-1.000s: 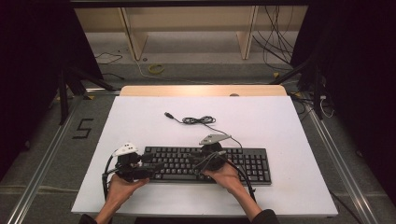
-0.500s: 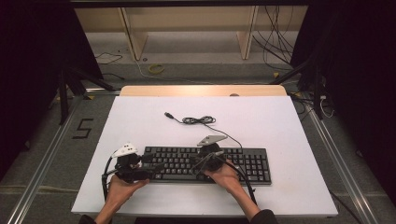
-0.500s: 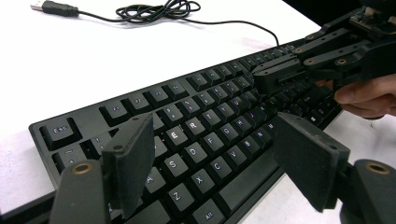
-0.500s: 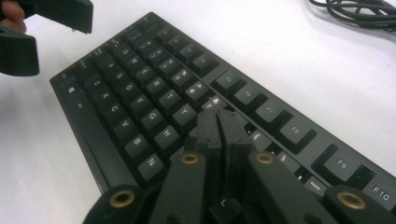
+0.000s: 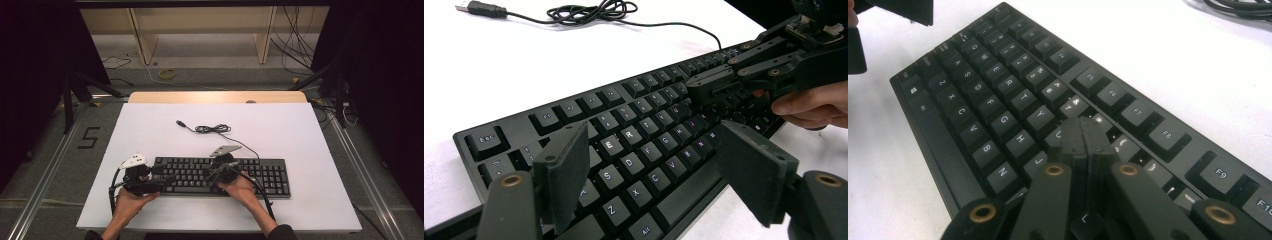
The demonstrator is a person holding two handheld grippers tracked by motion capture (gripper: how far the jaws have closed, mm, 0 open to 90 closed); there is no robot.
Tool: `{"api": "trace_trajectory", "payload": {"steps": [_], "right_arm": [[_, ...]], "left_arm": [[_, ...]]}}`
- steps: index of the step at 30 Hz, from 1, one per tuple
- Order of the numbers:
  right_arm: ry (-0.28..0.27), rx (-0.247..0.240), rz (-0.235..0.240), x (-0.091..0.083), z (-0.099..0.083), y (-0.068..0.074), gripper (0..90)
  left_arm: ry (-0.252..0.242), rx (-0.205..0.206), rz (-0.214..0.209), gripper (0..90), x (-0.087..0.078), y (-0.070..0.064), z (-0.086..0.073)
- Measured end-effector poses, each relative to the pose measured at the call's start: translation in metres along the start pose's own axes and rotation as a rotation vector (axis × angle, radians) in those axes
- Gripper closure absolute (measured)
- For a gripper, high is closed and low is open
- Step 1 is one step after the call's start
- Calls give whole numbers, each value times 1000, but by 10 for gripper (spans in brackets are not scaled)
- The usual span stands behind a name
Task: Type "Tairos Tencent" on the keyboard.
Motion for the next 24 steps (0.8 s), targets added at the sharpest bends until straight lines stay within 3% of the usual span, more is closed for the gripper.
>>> {"api": "trace_trajectory", "payload": {"steps": [24], "right_arm": [[14,20,8,4,-3,-1,900]], "left_arm": [[8,-2,0,293,1,2,0]]}}
Point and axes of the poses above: each handheld gripper's, and its own axes: x roughly forward along the jaws, z roughly out of its top, y roughly to its left, the point moved 4 cm from there along x, roughly forward along the jaws, and after that the axes turned 7 degrees about y, right-handed, at the moved point
